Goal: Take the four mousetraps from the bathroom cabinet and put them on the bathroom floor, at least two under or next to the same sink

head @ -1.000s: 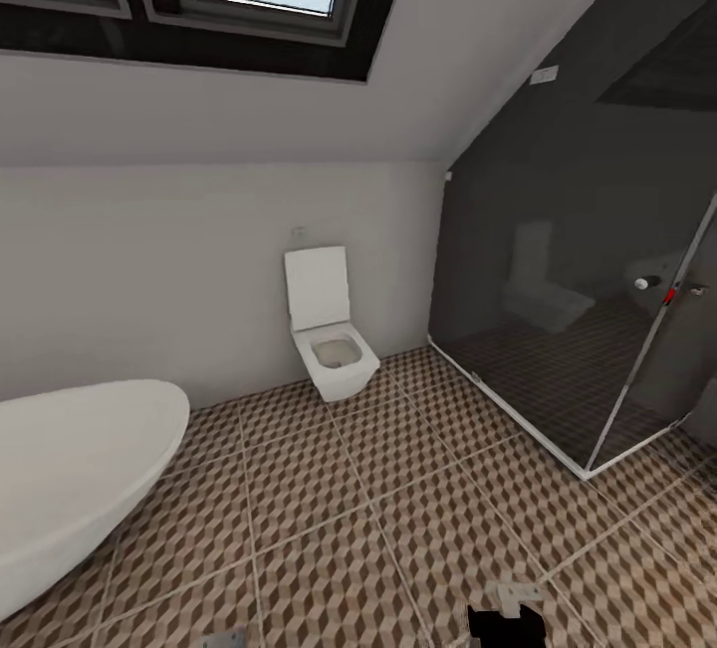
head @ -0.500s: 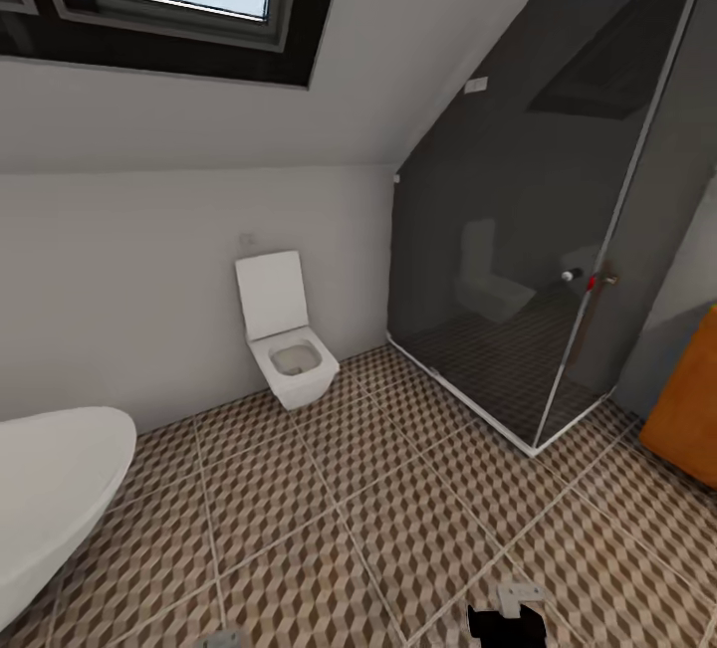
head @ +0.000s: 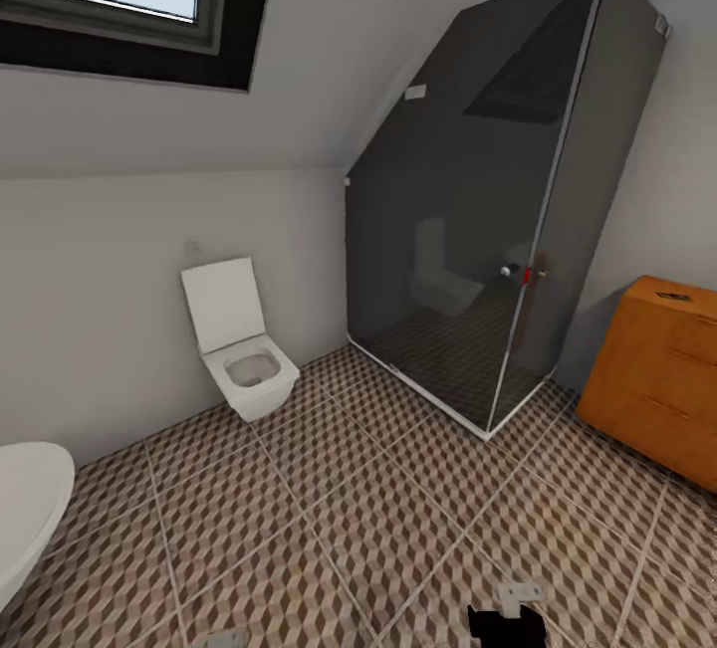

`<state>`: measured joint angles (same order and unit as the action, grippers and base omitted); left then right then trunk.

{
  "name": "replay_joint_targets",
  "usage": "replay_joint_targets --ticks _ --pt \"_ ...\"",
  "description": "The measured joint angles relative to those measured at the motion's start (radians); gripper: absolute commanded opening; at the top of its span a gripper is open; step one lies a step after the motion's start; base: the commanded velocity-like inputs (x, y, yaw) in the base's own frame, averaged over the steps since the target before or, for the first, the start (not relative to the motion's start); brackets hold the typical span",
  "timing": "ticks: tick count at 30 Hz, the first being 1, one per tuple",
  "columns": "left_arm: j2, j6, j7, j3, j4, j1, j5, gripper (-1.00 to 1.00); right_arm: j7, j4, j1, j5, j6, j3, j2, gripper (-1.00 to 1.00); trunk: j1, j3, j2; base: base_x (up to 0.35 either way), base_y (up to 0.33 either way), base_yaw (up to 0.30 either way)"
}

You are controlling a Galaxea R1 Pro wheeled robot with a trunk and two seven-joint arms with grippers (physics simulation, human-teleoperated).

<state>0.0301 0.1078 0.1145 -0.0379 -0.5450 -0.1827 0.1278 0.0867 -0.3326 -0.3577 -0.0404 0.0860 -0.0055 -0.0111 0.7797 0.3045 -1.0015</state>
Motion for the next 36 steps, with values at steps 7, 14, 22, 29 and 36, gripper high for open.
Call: replay_joint_targets --ticks 7,14,22,29,36 --pt "-0.001 0.0 0.0 0.0 0.0 0.0 0.0 1.0 0.001 0.0 0.0 0.0 0.0 0.0 0.0 1.0 -0.027 -0.022 0.049 0.0 0.0 -0.3" --pt "-0.001 0.0 0.0 0.0 0.0 0.0 0.0 1.0 0.001 0.0 0.0 0.0 0.0 0.0 -0.001 1.0 -0.054 -0.044 0.098 0.0 0.0 -0.3" --pt "0.0 0.0 0.001 0.0 0.0 0.0 0.0 1.0 0.001 0.0 0.0 0.0 0.001 0.0 0.0 1.0 -0.084 -0.069 0.154 0.0 0.0 -0.3" --pt "0.0 0.0 0.001 0.0 0.0 0.0 0.0 1.0 0.001 0.0 0.0 0.0 0.001 0.0 -0.001 1.0 -0.111 -0.091 0.203 0.0 0.0 -0.3" --pt "0.0 0.0 0.002 0.0 0.0 0.0 0.0 1.0 0.001 0.0 0.0 0.0 0.001 0.0 -0.001 1.0 -0.138 -0.113 0.252 0.0 0.0 -0.3"
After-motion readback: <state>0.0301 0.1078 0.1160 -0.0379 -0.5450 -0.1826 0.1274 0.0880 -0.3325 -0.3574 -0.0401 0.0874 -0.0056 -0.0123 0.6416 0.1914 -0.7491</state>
